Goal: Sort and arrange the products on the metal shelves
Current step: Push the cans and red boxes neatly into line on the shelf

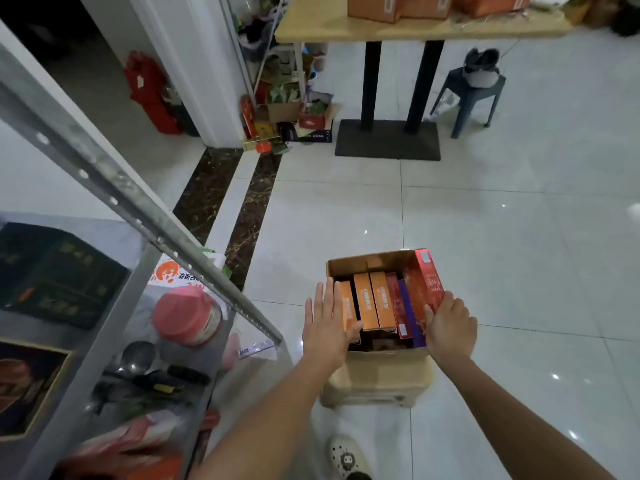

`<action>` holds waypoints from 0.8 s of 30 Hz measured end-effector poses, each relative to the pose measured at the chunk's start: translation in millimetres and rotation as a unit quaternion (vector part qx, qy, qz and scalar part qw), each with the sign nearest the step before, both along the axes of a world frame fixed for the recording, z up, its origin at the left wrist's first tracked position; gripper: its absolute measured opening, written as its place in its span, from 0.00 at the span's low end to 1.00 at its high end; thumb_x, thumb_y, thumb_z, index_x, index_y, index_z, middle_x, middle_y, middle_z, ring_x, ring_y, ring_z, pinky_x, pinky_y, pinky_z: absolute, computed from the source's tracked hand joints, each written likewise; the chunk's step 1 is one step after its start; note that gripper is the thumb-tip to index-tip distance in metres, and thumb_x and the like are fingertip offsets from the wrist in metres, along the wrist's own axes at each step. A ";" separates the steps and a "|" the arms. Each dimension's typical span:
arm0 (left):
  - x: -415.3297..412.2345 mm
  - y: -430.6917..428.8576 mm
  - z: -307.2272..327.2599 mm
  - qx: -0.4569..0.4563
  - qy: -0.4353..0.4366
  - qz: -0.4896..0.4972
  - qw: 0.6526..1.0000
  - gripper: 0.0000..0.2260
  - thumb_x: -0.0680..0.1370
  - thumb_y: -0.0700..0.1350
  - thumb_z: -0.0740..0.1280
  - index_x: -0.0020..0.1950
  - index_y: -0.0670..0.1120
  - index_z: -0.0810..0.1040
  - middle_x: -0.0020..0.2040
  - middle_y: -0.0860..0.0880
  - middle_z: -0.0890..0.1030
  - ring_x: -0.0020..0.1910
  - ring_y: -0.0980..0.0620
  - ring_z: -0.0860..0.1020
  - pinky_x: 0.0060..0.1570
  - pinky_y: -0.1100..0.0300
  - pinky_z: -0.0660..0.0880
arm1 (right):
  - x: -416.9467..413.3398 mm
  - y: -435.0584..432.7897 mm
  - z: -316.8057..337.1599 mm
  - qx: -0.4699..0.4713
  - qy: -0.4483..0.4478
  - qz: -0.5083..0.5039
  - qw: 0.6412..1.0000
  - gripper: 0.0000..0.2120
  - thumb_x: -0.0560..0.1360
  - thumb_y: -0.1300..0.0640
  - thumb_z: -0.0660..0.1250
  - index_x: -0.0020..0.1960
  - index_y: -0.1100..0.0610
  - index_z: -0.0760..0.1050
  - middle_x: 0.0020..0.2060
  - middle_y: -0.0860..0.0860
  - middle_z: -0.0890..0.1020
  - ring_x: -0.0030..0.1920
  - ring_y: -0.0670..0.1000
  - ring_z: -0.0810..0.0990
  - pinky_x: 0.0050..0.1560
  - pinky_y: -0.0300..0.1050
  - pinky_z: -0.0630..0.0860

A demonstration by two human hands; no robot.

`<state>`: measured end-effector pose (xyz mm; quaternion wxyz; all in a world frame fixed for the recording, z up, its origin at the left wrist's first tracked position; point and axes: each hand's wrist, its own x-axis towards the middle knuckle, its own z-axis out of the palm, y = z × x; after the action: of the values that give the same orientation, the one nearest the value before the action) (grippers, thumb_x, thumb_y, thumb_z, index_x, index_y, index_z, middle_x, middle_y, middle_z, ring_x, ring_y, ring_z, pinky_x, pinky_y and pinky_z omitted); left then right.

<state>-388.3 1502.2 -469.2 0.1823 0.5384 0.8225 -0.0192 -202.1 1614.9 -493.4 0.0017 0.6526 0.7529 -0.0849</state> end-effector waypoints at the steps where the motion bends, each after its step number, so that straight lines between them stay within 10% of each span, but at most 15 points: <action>1: 1.1 7.6 -7.5 -0.004 0.000 -0.002 1.000 0.37 0.81 0.65 0.46 0.76 0.45 0.29 0.76 0.48 0.28 0.76 0.47 0.30 0.74 0.50 0.34 | 1.0 3.7 -8.6 -0.004 -0.017 0.001 1.000 0.22 0.81 0.46 0.58 0.65 0.62 0.65 0.55 0.58 0.76 0.54 0.57 0.77 0.52 0.50 0.73; 6: 5.3 29.8 -36.3 -0.014 -0.009 -0.004 1.000 0.37 0.81 0.64 0.47 0.75 0.46 0.28 0.76 0.48 0.27 0.75 0.47 0.29 0.73 0.50 0.32 | 6.2 15.1 -39.1 0.000 -0.049 -0.010 0.999 0.23 0.81 0.48 0.60 0.67 0.65 0.66 0.56 0.60 0.75 0.55 0.58 0.74 0.56 0.51 0.70; 10: 6.4 28.5 -54.8 -0.032 0.014 -0.015 0.999 0.38 0.81 0.65 0.47 0.77 0.45 0.29 0.75 0.46 0.27 0.75 0.45 0.29 0.72 0.51 0.31 | 1.3 21.1 -57.1 -0.044 -0.146 0.022 0.988 0.31 0.83 0.45 0.47 0.78 0.63 0.44 0.74 0.58 0.59 0.74 0.57 0.60 0.75 0.56 0.52; 15: 3.3 14.6 -76.1 -0.078 0.013 -0.024 0.997 0.37 0.80 0.66 0.45 0.75 0.49 0.27 0.73 0.46 0.24 0.72 0.45 0.25 0.71 0.49 0.30 | -1.1 21.3 -66.9 -0.096 -0.152 0.020 0.984 0.42 0.82 0.42 0.49 0.72 0.64 0.22 0.78 0.59 0.41 0.79 0.59 0.42 0.76 0.60 0.42; 24: -0.9 -1.1 -64.4 -0.068 0.001 0.026 0.997 0.35 0.80 0.65 0.47 0.75 0.51 0.29 0.74 0.47 0.26 0.73 0.45 0.27 0.72 0.50 0.32 | -1.5 22.2 -48.6 -0.104 -0.107 0.046 0.988 0.41 0.78 0.34 0.38 0.70 0.61 0.21 0.78 0.59 0.38 0.78 0.58 0.38 0.77 0.60 0.43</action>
<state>-389.1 1501.1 -533.6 0.2183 0.5035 0.8330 -0.0709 -203.5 1637.1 -542.0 0.1539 0.6189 0.7646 -0.0928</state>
